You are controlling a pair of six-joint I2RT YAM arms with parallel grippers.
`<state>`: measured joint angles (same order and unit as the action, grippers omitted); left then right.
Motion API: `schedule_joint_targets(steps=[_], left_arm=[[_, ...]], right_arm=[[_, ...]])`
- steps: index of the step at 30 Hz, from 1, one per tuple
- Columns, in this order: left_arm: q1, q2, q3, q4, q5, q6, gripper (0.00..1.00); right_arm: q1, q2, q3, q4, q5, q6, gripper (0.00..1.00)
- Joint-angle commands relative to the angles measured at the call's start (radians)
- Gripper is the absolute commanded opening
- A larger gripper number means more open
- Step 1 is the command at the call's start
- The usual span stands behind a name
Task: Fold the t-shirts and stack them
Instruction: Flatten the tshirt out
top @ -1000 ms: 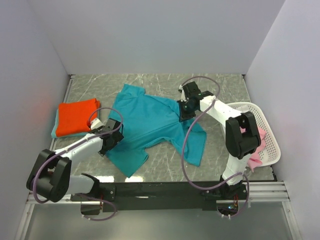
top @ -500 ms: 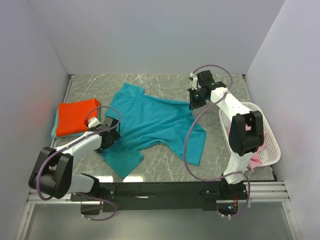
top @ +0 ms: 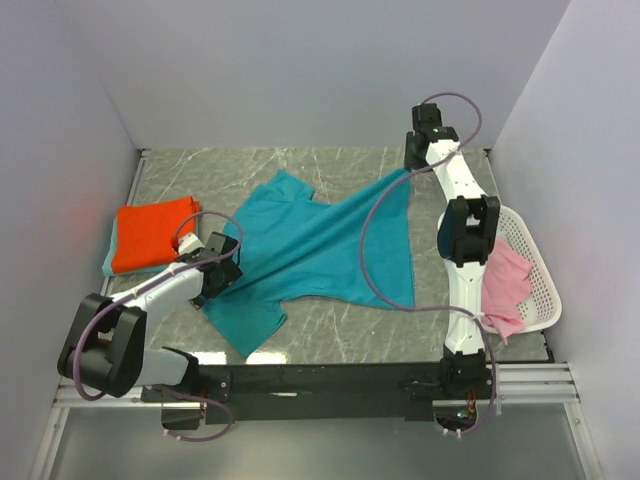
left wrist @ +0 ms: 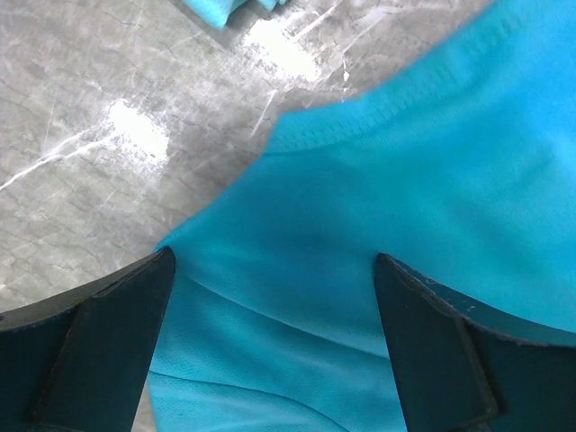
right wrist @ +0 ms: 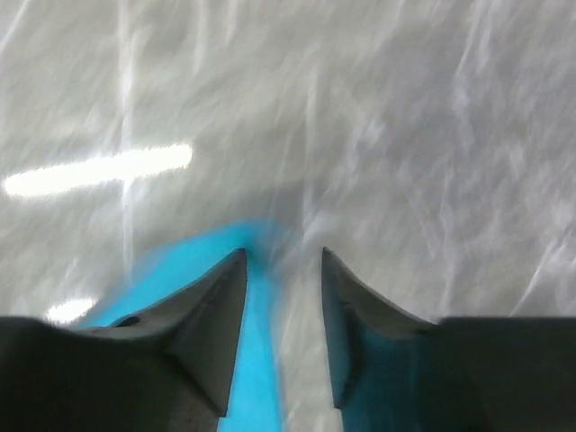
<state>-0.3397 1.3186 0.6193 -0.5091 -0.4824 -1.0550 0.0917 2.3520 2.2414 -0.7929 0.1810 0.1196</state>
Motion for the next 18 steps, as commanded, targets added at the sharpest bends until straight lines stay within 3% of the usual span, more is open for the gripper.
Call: schedule_joint_targets(steps=[1, 4, 10, 13, 18], left_arm=[[0.005, -0.028, 0.036, 0.012, 0.036, 0.036, 0.99], [0.004, -0.07, 0.049, 0.021, 0.048, 0.05, 0.99], [-0.01, -0.154, 0.094, 0.07, 0.107, 0.087, 0.99], [-0.016, -0.154, 0.141, 0.104, 0.117, 0.104, 0.99], [-0.024, -0.064, 0.256, 0.136, 0.148, 0.15, 0.99]], right_arm=[[-0.012, 0.05, 0.184, -0.081, 0.043, 0.005, 0.57], [0.003, -0.055, 0.097, -0.036, 0.002, -0.008, 0.69], [0.127, -0.377, -0.275, -0.011, 0.063, -0.012, 0.72], [0.227, -0.554, -0.519, 0.043, 0.13, 0.083, 0.73], [0.358, -0.81, -0.903, 0.184, 0.026, 0.267, 0.75]])
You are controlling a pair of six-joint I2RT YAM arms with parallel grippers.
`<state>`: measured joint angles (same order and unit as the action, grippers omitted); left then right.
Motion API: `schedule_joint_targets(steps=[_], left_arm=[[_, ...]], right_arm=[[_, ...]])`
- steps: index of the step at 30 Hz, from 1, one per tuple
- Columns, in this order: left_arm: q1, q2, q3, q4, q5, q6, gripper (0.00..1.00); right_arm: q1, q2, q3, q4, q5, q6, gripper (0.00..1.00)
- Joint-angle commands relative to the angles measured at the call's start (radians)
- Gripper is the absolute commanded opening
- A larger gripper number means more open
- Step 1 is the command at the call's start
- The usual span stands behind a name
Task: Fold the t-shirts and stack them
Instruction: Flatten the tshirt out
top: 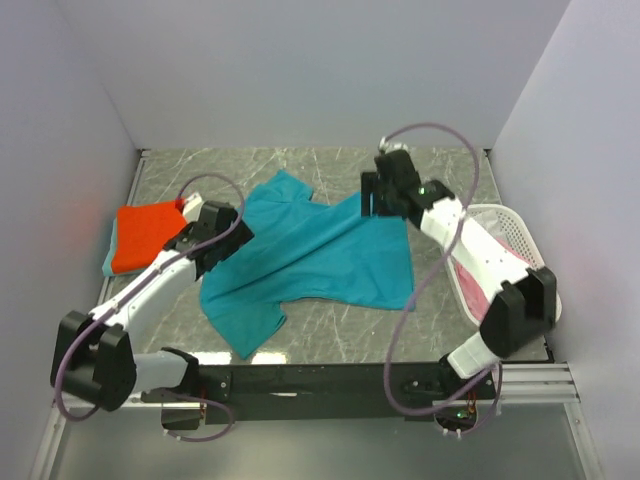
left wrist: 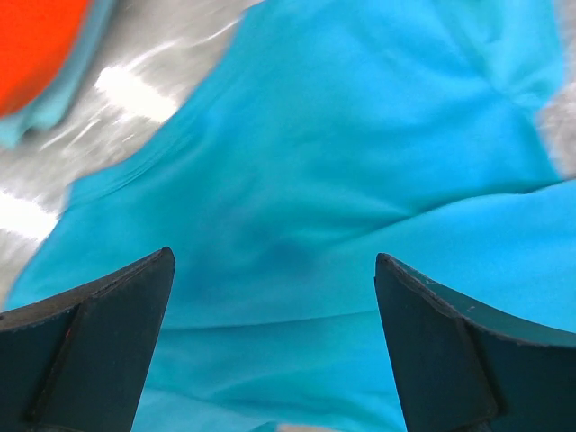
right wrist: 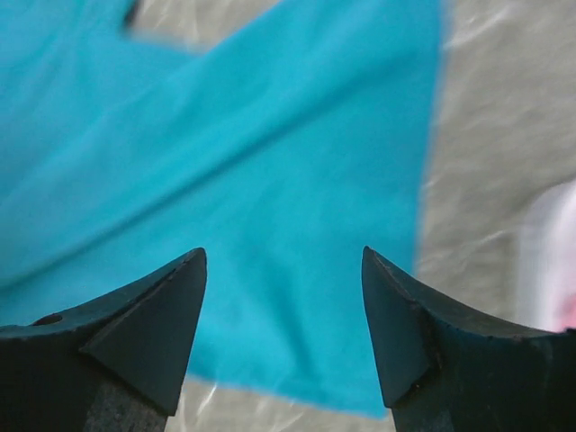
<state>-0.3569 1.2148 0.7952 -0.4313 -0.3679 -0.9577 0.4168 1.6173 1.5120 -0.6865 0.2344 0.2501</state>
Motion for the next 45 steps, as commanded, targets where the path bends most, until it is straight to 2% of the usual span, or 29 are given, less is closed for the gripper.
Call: schedule_joint_targets(steps=[1, 6, 10, 18, 24, 31, 37, 40, 41, 45], left_arm=[[-0.011, 0.087, 0.126, 0.06, 0.038, 0.063, 0.99], [-0.022, 0.27, 0.263, 0.069, 0.046, 0.094, 0.99], [-0.025, 0.397, 0.334, 0.103, 0.102, 0.116, 0.99], [-0.025, 0.704, 0.574, 0.065, 0.106, 0.143, 0.99], [-0.024, 0.869, 0.74, -0.004, 0.075, 0.134, 0.99], [0.001, 0.994, 0.866, -0.093, 0.055, 0.108, 0.99], [0.047, 1.06, 0.95, -0.182, 0.011, 0.08, 0.99], [0.067, 1.082, 0.98, -0.211, 0.003, 0.073, 1.0], [0.072, 1.085, 0.984, -0.211, 0.004, 0.073, 0.99], [0.079, 1.08, 0.98, -0.178, 0.026, 0.112, 0.99]], right_arm=[[0.048, -0.103, -0.272, 0.108, -0.044, 0.158, 0.77], [0.152, -0.263, -0.518, 0.229, -0.131, 0.232, 0.87], [0.16, -0.298, -0.654, 0.284, -0.181, 0.274, 0.89], [0.183, -0.202, -0.716, 0.361, -0.233, 0.278, 0.91], [0.191, -0.134, -0.733, 0.378, -0.239, 0.276, 0.91], [0.191, -0.14, -0.831, 0.347, -0.202, 0.319, 0.91], [0.191, -0.255, -0.978, 0.292, -0.176, 0.373, 0.92], [0.191, -0.353, -1.041, 0.311, -0.231, 0.397, 0.92], [0.189, -0.37, -1.049, 0.309, -0.294, 0.409, 0.92], [0.189, -0.451, -1.085, 0.268, -0.297, 0.454, 0.92]])
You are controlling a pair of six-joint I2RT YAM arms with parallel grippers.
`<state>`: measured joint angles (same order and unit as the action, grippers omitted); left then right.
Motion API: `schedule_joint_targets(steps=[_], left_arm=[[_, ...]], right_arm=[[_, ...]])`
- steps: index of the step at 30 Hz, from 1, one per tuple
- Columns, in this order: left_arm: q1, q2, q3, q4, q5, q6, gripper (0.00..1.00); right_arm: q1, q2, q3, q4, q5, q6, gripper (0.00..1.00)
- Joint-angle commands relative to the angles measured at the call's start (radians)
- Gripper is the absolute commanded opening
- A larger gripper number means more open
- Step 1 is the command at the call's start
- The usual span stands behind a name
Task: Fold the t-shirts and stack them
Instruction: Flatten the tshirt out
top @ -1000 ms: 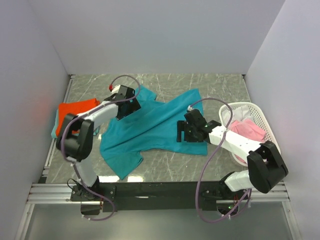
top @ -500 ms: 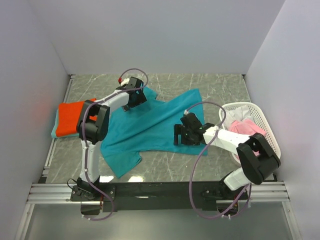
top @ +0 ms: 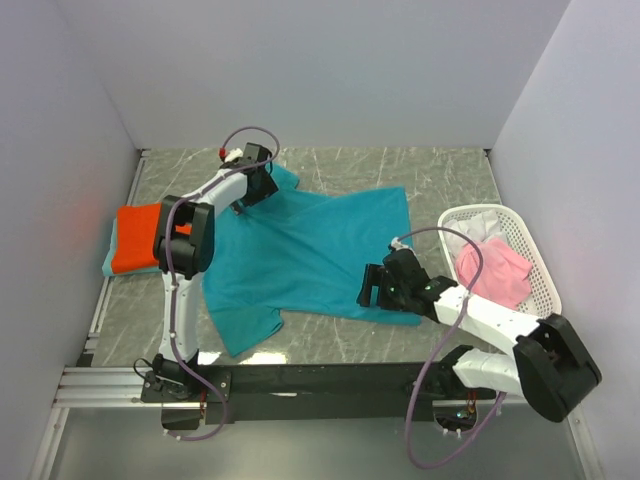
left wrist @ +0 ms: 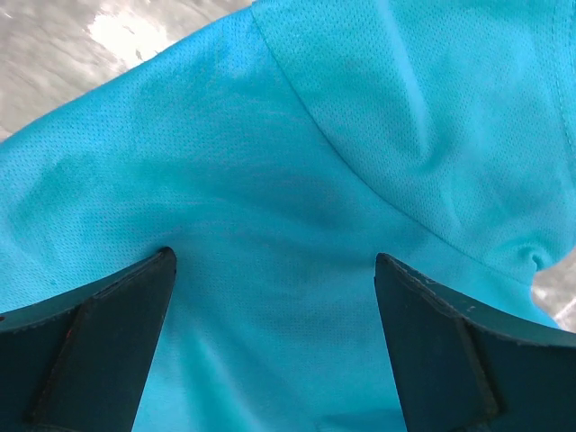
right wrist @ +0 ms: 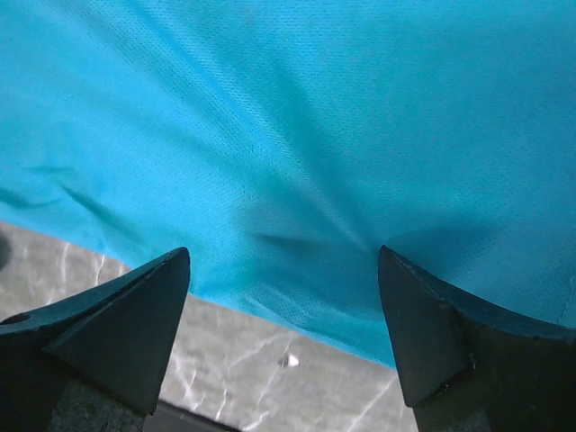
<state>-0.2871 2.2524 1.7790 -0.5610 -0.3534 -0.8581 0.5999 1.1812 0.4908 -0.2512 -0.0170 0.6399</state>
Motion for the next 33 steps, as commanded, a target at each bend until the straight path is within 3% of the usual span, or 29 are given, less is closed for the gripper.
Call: schedule_joint_targets(steps=[1, 8, 14, 18, 24, 29, 33], left_arm=[[0.009, 0.039, -0.004, -0.025, 0.016, 0.022, 0.99], [0.008, -0.005, -0.012, -0.007, 0.06, 0.113, 0.99], [0.006, -0.189, -0.102, 0.041, 0.08, 0.149, 0.99], [0.006, -0.249, -0.092, 0.069, 0.122, 0.18, 0.99], [0.008, -0.168, 0.013, 0.004, 0.148, 0.186, 1.0], [0.008, -0.128, 0.01, 0.024, 0.168, 0.183, 0.99], [0.008, -0.093, 0.025, 0.03, 0.146, 0.197, 0.99]], right_arm=[[0.008, -0.037, -0.066, -0.18, -0.034, 0.07, 0.92], [0.008, -0.101, 0.018, -0.243, 0.026, 0.043, 0.92], [0.005, -0.12, 0.245, -0.339, 0.159, -0.02, 0.94], [-0.041, -0.06, 0.417, -0.318, 0.163, -0.065, 0.95], [-0.146, 0.113, 0.628, -0.281, 0.114, -0.095, 0.96], [-0.242, 0.346, 0.805, -0.275, 0.065, -0.141, 0.97], [-0.247, 0.533, 1.021, -0.345, 0.132, -0.201, 0.97]])
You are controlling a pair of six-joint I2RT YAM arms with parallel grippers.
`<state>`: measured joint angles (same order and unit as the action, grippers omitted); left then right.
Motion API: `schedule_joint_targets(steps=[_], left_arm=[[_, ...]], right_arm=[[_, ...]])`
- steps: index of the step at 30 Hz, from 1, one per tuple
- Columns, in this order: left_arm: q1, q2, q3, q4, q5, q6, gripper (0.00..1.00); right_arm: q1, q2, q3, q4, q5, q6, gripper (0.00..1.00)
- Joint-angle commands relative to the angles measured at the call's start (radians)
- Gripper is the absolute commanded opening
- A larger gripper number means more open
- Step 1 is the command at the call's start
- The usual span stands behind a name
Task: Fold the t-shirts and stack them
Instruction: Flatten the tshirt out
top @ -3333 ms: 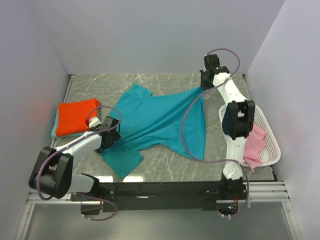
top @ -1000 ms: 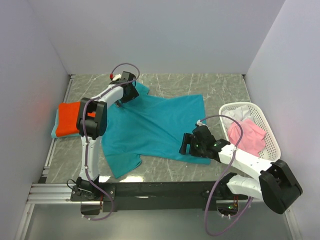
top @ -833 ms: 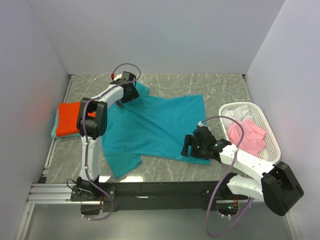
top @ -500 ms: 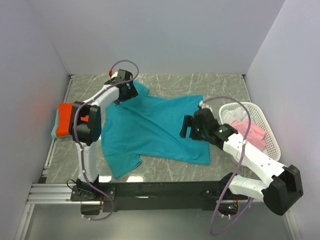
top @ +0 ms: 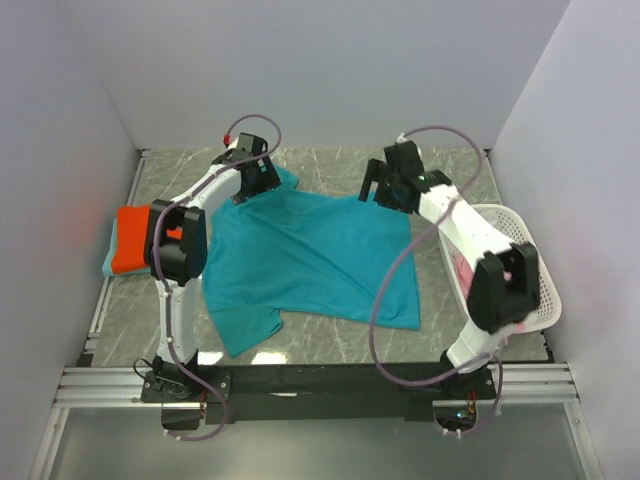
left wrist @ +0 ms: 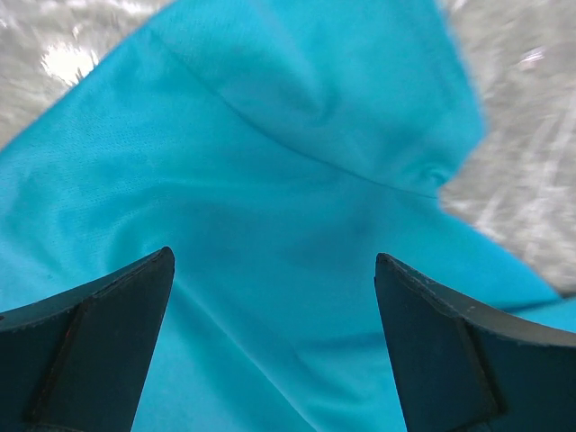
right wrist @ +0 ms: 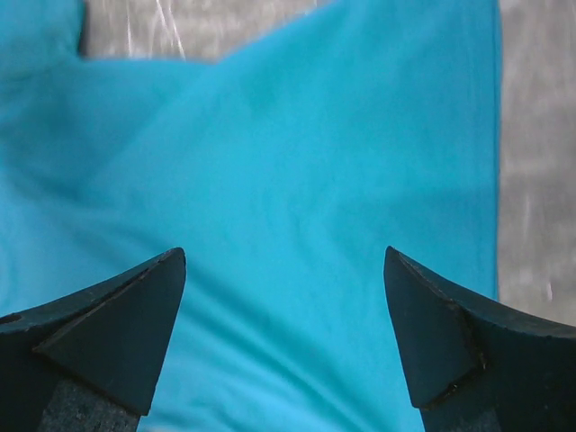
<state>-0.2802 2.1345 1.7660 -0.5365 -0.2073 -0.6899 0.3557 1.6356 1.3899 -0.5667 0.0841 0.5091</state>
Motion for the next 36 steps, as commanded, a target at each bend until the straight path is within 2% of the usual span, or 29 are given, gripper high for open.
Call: schedule_joint_targets(steps=[1, 2, 5, 13, 22, 36], left_arm=[[0.001, 0.034, 0.047, -0.005, -0.01, 0.029, 0.99], [0.001, 0.053, 0.065, -0.014, -0.012, 0.029, 0.99], [0.003, 0.077, 0.07, -0.01, -0.012, 0.021, 0.99], [0.006, 0.131, 0.064, -0.006, -0.023, -0.002, 0.99], [0.012, 0.165, 0.059, 0.013, 0.009, -0.013, 0.99], [0.021, 0.275, 0.227, -0.031, 0.055, -0.005, 0.99]], right_arm=[[-0.006, 0.152, 0.156, -0.041, 0.042, -0.072, 0.97], [-0.015, 0.189, 0.222, -0.061, 0.039, -0.072, 0.97], [-0.018, 0.297, 0.282, -0.101, 0.033, -0.078, 0.97], [-0.032, 0.457, 0.328, -0.098, -0.032, -0.095, 0.97], [-0.084, 0.564, 0.354, -0.101, -0.081, -0.101, 0.96], [-0.15, 0.75, 0.623, -0.222, -0.19, -0.118, 0.96]])
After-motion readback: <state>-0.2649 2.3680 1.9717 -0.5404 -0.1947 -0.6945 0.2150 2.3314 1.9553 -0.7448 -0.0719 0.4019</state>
